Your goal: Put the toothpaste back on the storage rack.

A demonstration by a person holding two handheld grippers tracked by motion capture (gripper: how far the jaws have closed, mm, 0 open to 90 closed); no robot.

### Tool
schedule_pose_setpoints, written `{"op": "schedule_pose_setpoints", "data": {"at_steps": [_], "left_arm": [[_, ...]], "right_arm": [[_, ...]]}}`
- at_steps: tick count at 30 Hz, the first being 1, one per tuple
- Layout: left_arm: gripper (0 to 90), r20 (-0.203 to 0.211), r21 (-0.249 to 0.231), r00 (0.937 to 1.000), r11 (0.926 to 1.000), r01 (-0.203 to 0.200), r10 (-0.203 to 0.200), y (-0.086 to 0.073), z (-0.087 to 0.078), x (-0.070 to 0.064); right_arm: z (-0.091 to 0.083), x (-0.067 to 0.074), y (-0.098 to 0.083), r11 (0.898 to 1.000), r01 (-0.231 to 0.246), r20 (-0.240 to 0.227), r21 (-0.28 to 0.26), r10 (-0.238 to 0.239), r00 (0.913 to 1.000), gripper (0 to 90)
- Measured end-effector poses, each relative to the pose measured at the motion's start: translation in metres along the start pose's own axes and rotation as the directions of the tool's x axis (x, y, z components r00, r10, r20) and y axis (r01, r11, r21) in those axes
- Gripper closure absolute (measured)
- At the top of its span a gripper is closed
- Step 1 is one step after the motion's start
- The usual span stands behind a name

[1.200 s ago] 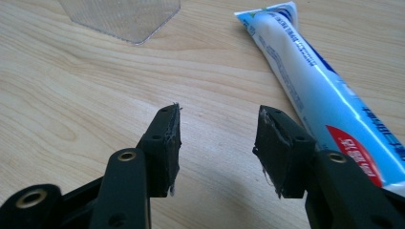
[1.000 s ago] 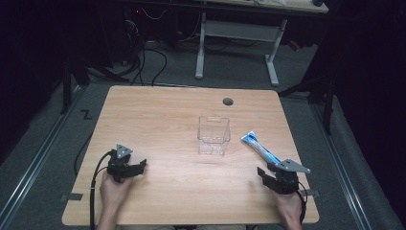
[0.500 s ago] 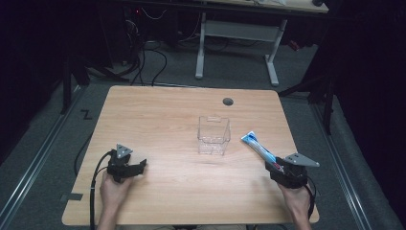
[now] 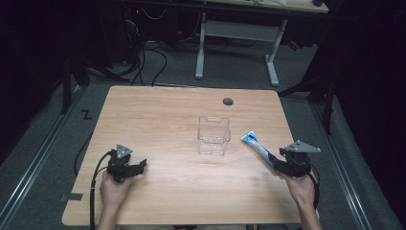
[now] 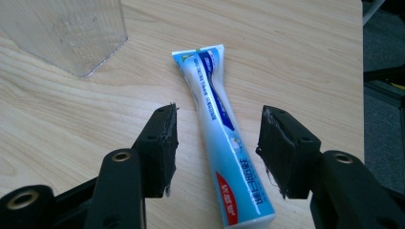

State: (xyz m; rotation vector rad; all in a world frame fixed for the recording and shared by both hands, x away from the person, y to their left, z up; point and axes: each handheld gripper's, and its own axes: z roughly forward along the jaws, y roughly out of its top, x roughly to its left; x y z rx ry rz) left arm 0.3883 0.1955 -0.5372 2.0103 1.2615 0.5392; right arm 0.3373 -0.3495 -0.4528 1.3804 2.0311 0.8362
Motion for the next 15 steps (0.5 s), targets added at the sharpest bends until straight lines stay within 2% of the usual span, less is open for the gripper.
{"op": "schedule_pose_setpoints", "data": {"at_steps": [11, 15], "left_arm": [[24.2, 0.000, 0.000, 1.0000, 1.0000, 0.000, 0.000, 0.000, 0.000, 0.000], [24.2, 0.000, 0.000, 1.0000, 1.0000, 0.000, 0.000, 0.000, 0.000, 0.000]], "right_arm": [[0.007, -0.004, 0.018, 0.999, 0.030, 0.005, 0.029, -0.030, 0.9995, 47.8], [0.012, -0.004, 0.027, 0.997, 0.048, 0.005, 0.057, -0.049, 0.9988, 47.4]]}}
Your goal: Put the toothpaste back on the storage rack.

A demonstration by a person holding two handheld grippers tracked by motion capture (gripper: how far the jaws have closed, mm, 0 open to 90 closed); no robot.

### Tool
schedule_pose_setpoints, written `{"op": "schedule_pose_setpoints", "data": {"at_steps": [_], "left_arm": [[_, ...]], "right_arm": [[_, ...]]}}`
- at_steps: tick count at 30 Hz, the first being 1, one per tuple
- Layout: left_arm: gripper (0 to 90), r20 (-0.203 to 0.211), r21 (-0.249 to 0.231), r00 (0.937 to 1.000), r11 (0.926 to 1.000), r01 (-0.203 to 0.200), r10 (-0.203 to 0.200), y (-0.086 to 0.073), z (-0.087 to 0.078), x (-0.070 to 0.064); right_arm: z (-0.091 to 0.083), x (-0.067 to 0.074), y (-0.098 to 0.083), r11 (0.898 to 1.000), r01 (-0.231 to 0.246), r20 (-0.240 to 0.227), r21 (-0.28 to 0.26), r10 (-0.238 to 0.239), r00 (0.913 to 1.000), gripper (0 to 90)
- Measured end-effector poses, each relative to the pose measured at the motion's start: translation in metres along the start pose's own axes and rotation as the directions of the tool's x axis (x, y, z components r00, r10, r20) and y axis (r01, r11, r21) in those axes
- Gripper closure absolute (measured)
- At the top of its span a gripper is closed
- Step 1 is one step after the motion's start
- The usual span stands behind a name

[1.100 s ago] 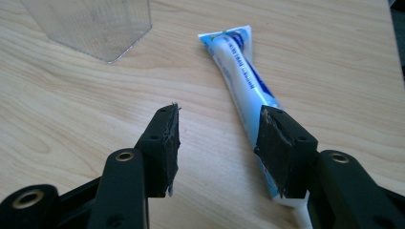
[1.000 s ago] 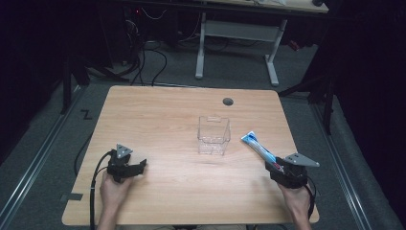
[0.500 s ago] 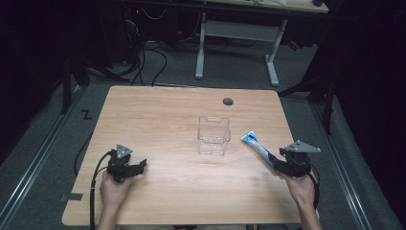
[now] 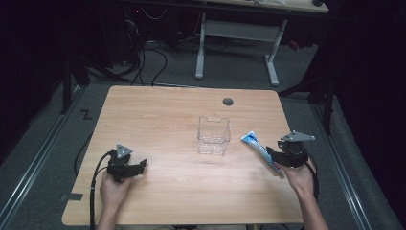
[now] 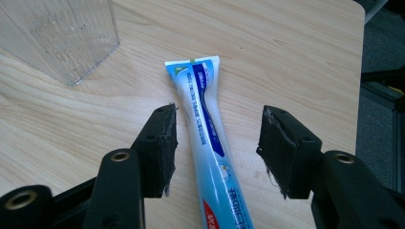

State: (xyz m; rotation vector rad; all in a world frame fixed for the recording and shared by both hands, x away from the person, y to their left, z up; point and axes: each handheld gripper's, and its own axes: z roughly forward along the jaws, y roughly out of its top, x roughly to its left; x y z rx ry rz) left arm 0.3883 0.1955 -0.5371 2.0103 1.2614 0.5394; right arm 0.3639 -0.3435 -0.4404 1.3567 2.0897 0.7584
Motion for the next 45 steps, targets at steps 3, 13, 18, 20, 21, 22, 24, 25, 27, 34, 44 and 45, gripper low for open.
{"op": "schedule_pose_setpoints", "data": {"at_steps": [3, 13, 18, 20, 21, 22, 24, 25, 27, 34, 44, 45], "left_arm": [[24.2, 0.000, 0.000, 1.0000, 1.0000, 0.000, 0.000, 0.000, 0.000, 0.000], [24.2, 0.000, -0.001, 1.0000, 1.0000, 0.000, 0.000, 0.000, 0.000, 0.000], [24.2, 0.000, 0.000, 1.0000, 1.0000, 0.000, 0.000, 0.000, 0.000, 0.000], [24.2, 0.000, 0.000, 1.0000, 1.0000, 0.000, 0.000, 0.000, 0.000, 0.000], [24.2, 0.000, 0.000, 1.0000, 1.0000, 0.000, 0.000, 0.000, 0.000, 0.000], [24.2, 0.000, 0.000, 1.0000, 1.0000, 0.000, 0.000, 0.000, 0.000, 0.000], [24.2, 0.000, 0.000, 1.0000, 1.0000, 0.000, 0.000, 0.000, 0.000, 0.000], [24.2, 0.000, 0.000, 1.0000, 1.0000, 0.000, 0.000, 0.000, 0.000, 0.000], [24.2, 0.000, 0.000, 1.0000, 1.0000, 0.000, 0.000, 0.000, 0.000, 0.000], [24.2, 0.000, 0.000, 1.0000, 1.0000, 0.000, 0.000, 0.000, 0.000, 0.000], [24.3, 0.000, 0.000, 1.0000, 1.0000, 0.000, 0.000, 0.000, 0.000, 0.000], [24.3, 0.000, 0.000, 1.0000, 1.0000, 0.000, 0.000, 0.000, 0.000, 0.000]], "right_arm": [[0.003, 0.001, 0.006, 1.000, 0.016, -0.003, 0.007, -0.016, 0.9999, 47.1], [0.014, 0.008, 0.026, 0.997, 0.064, -0.015, 0.045, -0.063, 0.9979, 45.3], [0.021, 0.008, 0.032, 0.995, 0.068, -0.022, 0.067, -0.067, 0.9975, 44.7], [0.025, 0.008, 0.034, 0.995, 0.068, -0.028, 0.076, -0.066, 0.9974, 44.3], [0.025, 0.008, 0.034, 0.995, 0.068, -0.028, 0.076, -0.066, 0.9974, 44.3], [0.029, 0.007, 0.037, 0.993, 0.069, -0.031, 0.093, -0.066, 0.9973, 44.0], [0.033, 0.006, 0.039, 0.991, 0.073, -0.035, 0.110, -0.070, 0.9970, 43.7], [0.033, 0.006, 0.039, 0.991, 0.073, -0.035, 0.110, -0.070, 0.9970, 43.7], [0.038, 0.006, 0.041, 0.989, 0.077, -0.041, 0.122, -0.073, 0.9965, 43.7], [0.061, 0.006, 0.042, 0.979, 0.074, -0.053, 0.193, -0.064, 0.9965, 43.2], [0.081, 0.008, 0.044, 0.960, 0.082, -0.063, 0.266, -0.068, 0.9957, 43.3], [0.081, 0.008, 0.044, 0.960, 0.082, -0.063, 0.266, -0.068, 0.9957, 43.3]]}}
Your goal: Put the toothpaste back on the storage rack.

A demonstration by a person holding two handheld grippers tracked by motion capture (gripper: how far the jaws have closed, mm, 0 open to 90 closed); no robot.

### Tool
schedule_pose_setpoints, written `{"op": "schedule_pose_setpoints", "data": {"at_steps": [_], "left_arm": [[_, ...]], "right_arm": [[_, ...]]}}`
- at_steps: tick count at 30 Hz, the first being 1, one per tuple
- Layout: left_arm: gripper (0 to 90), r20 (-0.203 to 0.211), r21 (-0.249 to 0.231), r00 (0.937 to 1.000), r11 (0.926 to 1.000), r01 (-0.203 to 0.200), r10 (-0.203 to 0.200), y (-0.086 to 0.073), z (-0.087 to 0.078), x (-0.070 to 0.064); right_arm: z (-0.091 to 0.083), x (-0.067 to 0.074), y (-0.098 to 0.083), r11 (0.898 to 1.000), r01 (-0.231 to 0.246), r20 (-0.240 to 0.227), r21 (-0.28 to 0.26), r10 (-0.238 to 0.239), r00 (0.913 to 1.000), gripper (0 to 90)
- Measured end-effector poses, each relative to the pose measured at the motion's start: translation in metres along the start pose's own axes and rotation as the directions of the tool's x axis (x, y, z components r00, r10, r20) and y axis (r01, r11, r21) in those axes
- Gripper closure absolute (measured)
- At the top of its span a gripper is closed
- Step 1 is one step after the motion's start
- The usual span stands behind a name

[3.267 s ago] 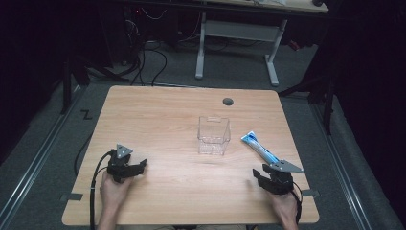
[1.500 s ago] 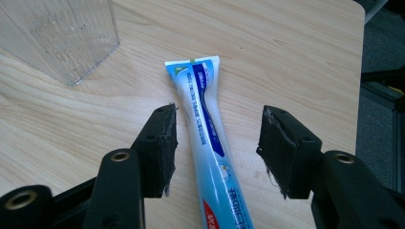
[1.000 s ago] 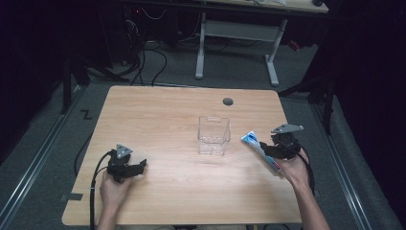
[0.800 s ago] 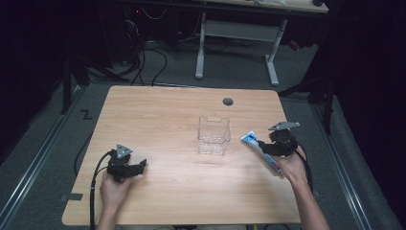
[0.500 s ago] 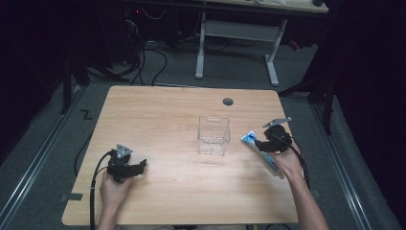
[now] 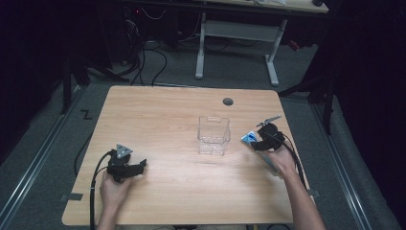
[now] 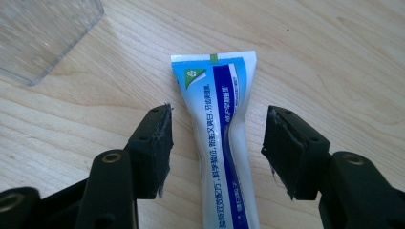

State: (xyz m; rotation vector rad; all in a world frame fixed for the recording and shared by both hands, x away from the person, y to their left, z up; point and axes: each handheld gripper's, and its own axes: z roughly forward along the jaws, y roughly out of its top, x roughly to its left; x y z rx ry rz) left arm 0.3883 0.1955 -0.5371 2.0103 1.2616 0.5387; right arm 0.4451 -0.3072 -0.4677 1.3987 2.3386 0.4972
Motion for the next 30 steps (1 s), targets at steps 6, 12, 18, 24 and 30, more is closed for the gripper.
{"op": "schedule_pose_setpoints", "data": {"at_steps": [6, 12, 18, 24, 30], "left_arm": [[24.3, 0.000, 0.000, 1.0000, 1.0000, 0.000, 0.000, 0.000, 0.000, 0.000], [24.3, 0.000, 0.001, 1.0000, 1.0000, -0.001, 0.001, 0.000, 0.000, 0.000], [24.3, 0.000, 0.000, 1.0000, 1.0000, 0.000, 0.000, 0.000, 0.000, 0.000], [24.3, 0.000, 0.000, 1.0000, 1.0000, 0.000, 0.000, 0.000, 0.000, 0.000], [24.3, 0.000, -0.001, 1.0000, 1.0000, 0.000, 0.000, 0.000, 0.000, 0.000]], "right_arm": [[0.011, 0.000, 0.001, 0.999, -0.002, -0.001, 0.037, 0.002, 1.0000, 43.6], [0.020, -0.002, 0.001, 0.998, -0.017, -0.005, 0.064, 0.018, 0.9998, 44.4], [0.026, -0.003, 0.002, 0.995, -0.024, 0.000, 0.094, 0.025, 0.9997, 48.5], [0.030, -0.005, 0.001, 0.994, -0.028, -0.004, 0.110, 0.028, 0.9996, 51.9], [0.033, -0.005, 0.000, 0.991, -0.028, -0.009, 0.129, 0.029, 0.9995, 53.8]]}}
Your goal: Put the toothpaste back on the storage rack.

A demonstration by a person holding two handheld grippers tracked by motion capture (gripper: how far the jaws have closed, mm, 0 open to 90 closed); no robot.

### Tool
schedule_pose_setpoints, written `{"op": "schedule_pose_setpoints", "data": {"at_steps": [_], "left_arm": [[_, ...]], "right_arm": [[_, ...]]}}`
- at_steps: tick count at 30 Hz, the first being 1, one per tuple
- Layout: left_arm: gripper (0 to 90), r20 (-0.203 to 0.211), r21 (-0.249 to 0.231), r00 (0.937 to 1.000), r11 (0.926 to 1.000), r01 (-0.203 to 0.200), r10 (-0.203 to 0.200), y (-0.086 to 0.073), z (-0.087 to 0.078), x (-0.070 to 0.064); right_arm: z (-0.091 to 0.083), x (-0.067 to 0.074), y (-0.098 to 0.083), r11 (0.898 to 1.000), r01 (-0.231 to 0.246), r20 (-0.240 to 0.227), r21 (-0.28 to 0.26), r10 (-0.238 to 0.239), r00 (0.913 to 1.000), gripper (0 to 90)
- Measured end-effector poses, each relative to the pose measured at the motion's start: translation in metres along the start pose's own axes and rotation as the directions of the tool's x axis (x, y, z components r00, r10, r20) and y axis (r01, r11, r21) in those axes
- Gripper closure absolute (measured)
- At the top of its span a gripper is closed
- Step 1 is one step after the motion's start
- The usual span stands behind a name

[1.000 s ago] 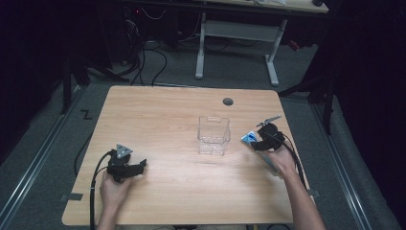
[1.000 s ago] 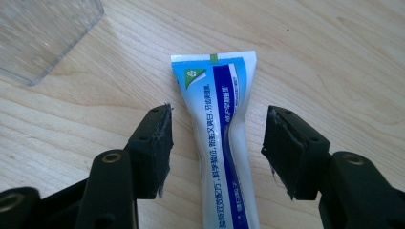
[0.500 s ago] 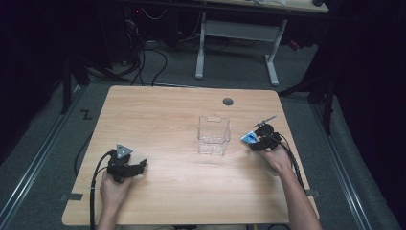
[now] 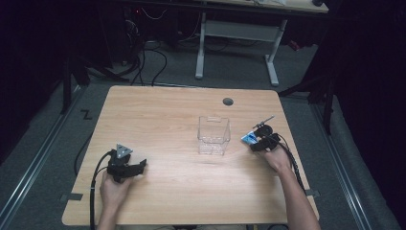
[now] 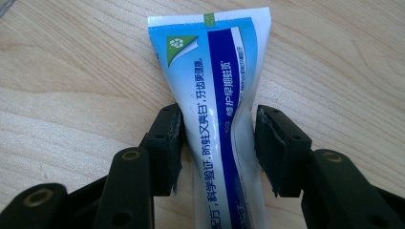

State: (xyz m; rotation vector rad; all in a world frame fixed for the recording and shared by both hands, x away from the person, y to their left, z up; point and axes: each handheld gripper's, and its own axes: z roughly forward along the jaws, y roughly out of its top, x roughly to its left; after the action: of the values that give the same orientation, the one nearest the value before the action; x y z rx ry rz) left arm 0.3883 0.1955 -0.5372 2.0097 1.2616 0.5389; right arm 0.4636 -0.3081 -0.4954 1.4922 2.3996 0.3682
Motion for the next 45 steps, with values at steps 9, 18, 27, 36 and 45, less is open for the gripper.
{"op": "schedule_pose_setpoints", "data": {"at_steps": [9, 18, 27, 36, 45], "left_arm": [[24.3, 0.000, 0.000, 1.0000, 1.0000, -0.001, 0.001, 0.000, 0.000, 0.000], [24.3, 0.000, 0.000, 1.0000, 1.0000, -0.001, 0.001, 0.000, 0.000, 0.000], [24.2, 0.000, 0.000, 1.0000, 1.0000, 0.000, 0.000, 0.000, 0.000, 0.000], [24.2, 0.000, 0.000, 1.0000, 1.0000, -0.001, 0.001, 0.000, 0.000, 0.000], [24.2, 0.000, -0.001, 1.0000, 1.0000, 0.000, 0.000, 0.000, 0.000, 0.000]], "right_arm": [[-0.002, -0.001, 0.001, 0.999, 0.046, 0.024, 0.023, -0.047, 0.9986, 64.4], [-0.008, -0.003, 0.000, 0.999, 0.037, 0.016, 0.010, -0.037, 0.9992, 72.7], [-0.016, -0.004, -0.003, 0.999, 0.008, -0.029, -0.031, -0.009, 0.9995, 73.3], [-0.034, -0.006, -0.015, 0.994, -0.022, -0.078, -0.107, 0.014, 0.9969, 73.7], [-0.051, -0.010, -0.029, 0.978, -0.058, -0.101, -0.202, 0.038, 0.9942, 74.4]]}}
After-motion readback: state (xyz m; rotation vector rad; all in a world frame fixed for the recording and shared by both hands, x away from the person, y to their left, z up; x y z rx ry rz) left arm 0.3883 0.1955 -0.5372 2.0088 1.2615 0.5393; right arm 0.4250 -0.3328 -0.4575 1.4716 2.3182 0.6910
